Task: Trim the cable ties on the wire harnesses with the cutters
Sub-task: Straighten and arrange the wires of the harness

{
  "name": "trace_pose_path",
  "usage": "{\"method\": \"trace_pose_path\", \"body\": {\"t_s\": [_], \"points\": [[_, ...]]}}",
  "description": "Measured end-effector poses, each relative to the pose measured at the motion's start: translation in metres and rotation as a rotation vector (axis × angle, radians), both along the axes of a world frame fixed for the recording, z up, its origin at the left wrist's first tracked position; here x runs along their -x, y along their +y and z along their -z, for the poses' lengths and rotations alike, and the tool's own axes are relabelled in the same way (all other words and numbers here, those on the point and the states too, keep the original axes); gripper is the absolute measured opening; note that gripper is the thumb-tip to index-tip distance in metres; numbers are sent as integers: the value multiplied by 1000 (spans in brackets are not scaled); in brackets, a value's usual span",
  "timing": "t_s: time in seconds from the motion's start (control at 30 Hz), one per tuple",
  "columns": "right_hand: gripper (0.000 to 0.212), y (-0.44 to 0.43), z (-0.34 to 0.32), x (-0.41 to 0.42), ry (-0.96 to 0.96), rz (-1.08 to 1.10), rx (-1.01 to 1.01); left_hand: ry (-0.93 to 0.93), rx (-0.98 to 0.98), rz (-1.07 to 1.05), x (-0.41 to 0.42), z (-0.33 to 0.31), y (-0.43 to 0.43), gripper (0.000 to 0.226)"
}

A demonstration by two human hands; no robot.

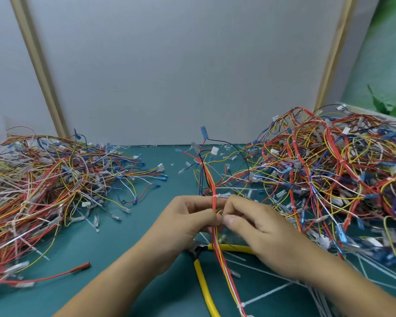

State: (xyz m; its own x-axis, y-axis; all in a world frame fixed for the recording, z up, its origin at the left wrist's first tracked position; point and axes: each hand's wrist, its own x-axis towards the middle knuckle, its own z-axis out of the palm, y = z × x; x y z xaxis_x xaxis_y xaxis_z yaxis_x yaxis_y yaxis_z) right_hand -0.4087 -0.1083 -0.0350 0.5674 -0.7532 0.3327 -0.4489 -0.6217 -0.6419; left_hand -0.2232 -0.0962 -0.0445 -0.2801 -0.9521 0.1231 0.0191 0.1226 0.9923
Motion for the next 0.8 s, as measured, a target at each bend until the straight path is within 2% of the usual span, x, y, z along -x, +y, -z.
{"method": "trace_pose_path", "body": {"t_s": [0.1, 0.2, 0.3, 0.47, 0.8], "points": [[27, -3, 2, -2, -92, -4, -113, -40, 18, 14, 2, 0, 2, 30], [34, -4, 6, -9, -194, 49, -134, -39, 13, -7, 5, 0, 3, 32], [35, -4, 11, -16, -236, 41, -138, 21, -40, -29, 6, -1, 3, 38], [33, -7, 11, -17, -306, 38, -172, 8, -15, -12, 8, -4, 3, 39], [33, -5, 10, -14, -255, 3, -96, 16, 25, -12, 4, -1, -1, 33]]}}
